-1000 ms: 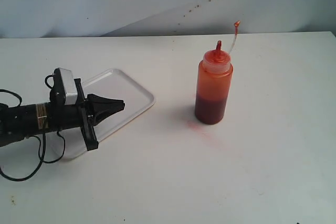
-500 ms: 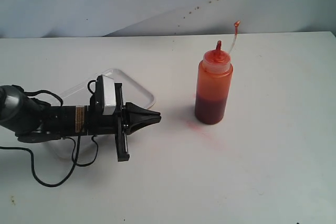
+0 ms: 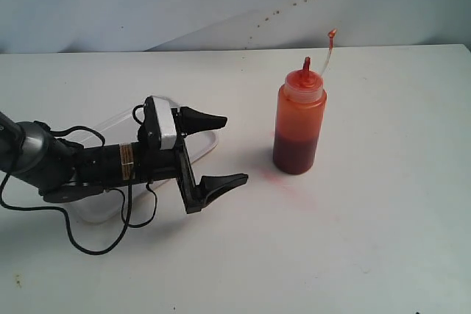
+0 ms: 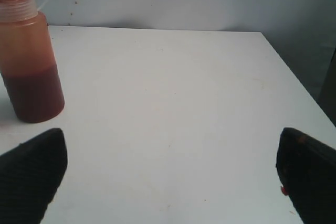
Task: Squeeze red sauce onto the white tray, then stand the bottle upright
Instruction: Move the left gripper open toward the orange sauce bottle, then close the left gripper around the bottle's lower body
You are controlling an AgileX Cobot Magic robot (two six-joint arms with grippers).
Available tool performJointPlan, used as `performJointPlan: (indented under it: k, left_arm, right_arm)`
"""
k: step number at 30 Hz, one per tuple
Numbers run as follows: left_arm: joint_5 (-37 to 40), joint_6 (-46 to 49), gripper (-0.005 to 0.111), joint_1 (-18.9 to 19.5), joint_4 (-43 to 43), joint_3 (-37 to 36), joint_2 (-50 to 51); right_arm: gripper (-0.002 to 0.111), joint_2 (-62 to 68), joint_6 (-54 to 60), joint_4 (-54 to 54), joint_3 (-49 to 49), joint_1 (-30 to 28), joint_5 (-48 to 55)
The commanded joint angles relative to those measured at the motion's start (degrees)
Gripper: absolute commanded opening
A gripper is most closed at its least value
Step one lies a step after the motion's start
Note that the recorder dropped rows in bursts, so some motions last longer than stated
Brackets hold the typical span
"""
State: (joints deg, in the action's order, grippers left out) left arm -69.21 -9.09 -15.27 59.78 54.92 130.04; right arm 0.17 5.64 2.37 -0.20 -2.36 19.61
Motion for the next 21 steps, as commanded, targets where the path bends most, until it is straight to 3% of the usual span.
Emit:
performJointPlan:
  k: [1, 13, 21]
  left_arm:
    - [-0.75, -0.49, 0.105, -0.33, -0.95, 0.09, 0.00]
    - [-0.75, -3.06, 0.105, -0.33, -3.52, 0.09, 0.00]
    - [-0.75, -10.67, 0.105, -4.16, -4.77, 1.89, 0.00]
  right_arm:
    - [0.105, -0.17, -0.10, -0.23, 0.20, -0.34, -0.06]
    - [0.105, -0.17, -0.10, -0.23, 0.20, -0.34, -0.06]
    - [0.105, -0.17, -0.10, -0.23, 0.20, -0.34, -0.06]
